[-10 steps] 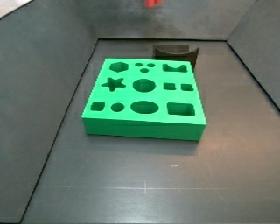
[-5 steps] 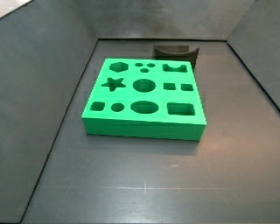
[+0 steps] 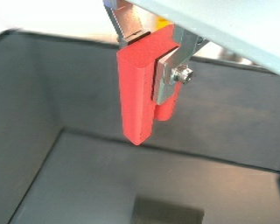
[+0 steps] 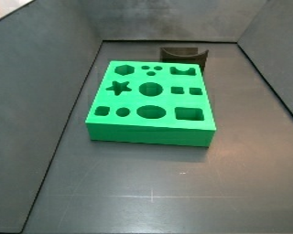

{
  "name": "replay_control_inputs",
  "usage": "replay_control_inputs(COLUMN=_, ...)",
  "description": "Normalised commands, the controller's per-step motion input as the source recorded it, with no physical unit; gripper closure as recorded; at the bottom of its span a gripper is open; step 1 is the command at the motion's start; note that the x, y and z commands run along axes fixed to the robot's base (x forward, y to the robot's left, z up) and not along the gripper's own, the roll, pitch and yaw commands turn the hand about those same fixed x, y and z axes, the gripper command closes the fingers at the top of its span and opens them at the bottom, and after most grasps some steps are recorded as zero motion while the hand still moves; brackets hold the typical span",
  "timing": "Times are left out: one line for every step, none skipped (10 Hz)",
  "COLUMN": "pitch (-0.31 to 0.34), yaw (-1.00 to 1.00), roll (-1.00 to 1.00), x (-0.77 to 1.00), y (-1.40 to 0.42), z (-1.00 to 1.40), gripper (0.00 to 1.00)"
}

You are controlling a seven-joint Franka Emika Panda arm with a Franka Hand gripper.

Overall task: Pick up the square-circle object. Move up. Move to above the board. Insert the square-circle object.
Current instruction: Move to above the board.

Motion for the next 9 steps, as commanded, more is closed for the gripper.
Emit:
replay_control_inputs(pitch=0.178, yaw=1.0, roll=-0.03, x=-0.14, y=-1.0, z=0.12, gripper=1.0)
replay_control_inputs(pitch=0.175, yaw=1.0, roll=-0.03, x=-0.14, y=-1.0, z=0.12, gripper=1.0)
replay_control_inputs(pitch=0.157, yaw=1.0, roll=-0.02, x=-0.14, y=-1.0, z=0.12, gripper=1.0)
replay_control_inputs(pitch=0.143, yaw=1.0, roll=-0.02, x=-0.14, y=-1.0, z=0.12, gripper=1.0)
replay_control_inputs(pitch=0.098, yaw=0.87, roll=-0.01, x=-0.15, y=-1.0, z=0.12, gripper=1.0)
replay_control_inputs(pitch=0.059, yaw=0.63, roll=0.0, x=-0.15, y=-1.0, z=0.12, gripper=1.0)
replay_control_inputs(pitch=0.021, yaw=0.35, roll=0.02, x=-0.15, y=-1.0, z=0.12, gripper=1.0)
replay_control_inputs(pitch=0.011, yaw=0.25, roll=0.02, x=-0.15, y=-1.0, z=0.12, gripper=1.0)
replay_control_inputs(pitch=0.007, yaw=0.12, roll=0.02, x=-0.16, y=-1.0, z=0.13, gripper=1.0)
